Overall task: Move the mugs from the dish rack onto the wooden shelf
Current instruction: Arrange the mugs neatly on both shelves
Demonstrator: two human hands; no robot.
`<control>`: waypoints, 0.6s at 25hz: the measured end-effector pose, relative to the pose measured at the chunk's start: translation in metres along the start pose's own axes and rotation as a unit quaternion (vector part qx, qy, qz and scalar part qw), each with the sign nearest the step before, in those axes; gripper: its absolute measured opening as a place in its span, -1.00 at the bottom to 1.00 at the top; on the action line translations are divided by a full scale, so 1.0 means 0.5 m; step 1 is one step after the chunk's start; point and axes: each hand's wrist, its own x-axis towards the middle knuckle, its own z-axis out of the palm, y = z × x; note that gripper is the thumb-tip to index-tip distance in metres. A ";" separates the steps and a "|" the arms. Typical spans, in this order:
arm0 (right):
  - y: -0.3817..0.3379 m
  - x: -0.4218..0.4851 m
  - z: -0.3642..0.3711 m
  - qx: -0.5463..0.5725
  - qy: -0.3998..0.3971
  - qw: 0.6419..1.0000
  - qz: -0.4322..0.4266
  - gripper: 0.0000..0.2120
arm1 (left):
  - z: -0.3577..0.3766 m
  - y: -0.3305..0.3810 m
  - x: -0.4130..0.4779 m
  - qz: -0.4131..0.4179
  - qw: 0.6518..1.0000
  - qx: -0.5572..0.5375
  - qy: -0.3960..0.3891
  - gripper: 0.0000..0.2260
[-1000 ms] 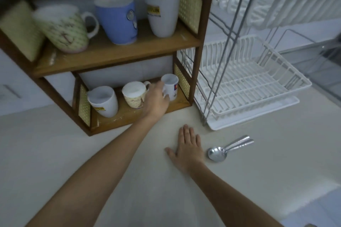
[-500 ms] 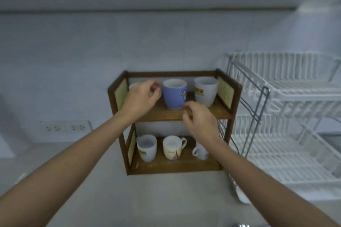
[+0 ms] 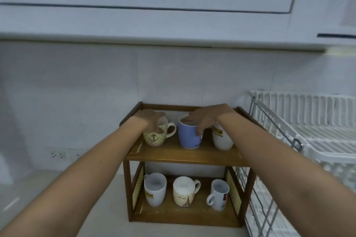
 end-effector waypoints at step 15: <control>-0.037 0.006 0.015 0.072 0.060 0.990 0.103 -0.12 | -0.033 -0.022 0.013 0.016 0.996 0.035 -0.079 -0.23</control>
